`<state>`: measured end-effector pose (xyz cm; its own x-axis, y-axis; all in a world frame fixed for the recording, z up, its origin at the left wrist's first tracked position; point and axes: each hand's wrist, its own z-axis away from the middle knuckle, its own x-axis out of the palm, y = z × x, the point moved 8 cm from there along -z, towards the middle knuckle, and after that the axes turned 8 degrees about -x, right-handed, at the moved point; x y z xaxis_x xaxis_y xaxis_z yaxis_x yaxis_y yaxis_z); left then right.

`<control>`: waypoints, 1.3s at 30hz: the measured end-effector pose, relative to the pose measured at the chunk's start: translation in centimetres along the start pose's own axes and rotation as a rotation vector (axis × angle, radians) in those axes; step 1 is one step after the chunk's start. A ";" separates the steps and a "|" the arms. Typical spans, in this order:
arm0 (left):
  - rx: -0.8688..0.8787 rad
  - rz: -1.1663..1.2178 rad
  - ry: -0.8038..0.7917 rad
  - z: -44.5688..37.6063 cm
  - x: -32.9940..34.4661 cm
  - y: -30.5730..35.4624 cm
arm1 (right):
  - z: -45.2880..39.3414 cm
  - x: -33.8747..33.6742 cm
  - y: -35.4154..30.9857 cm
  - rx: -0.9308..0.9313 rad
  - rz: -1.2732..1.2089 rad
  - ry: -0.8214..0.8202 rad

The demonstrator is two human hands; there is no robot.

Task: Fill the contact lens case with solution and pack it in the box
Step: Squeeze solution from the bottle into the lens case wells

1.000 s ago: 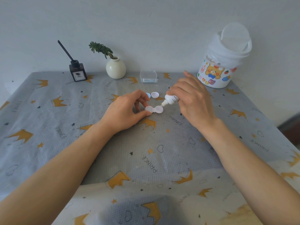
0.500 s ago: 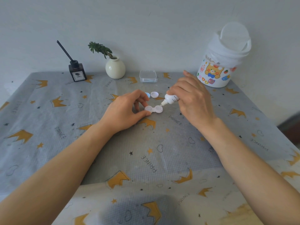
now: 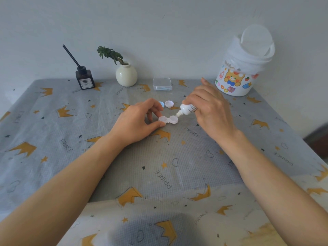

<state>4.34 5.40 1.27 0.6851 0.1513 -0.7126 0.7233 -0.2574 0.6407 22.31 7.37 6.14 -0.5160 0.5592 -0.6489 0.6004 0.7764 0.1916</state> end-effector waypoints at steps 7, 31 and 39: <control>-0.012 0.009 0.008 0.0 0.1 -0.1 | 0.1 0.8 0.0 0.057 -0.035 -0.126; -0.021 0.025 0.007 -0.1 0.2 -0.3 | -2.0 1.3 -3.1 -0.167 0.082 -0.090; -0.014 0.027 0.011 -0.2 0.2 -0.3 | -2.2 1.1 -3.4 -0.210 0.110 -0.018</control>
<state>4.31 5.65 0.99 0.7050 0.1549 -0.6921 0.7058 -0.2486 0.6633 18.35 5.97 6.44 -0.4428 0.6400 -0.6280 0.5113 0.7556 0.4095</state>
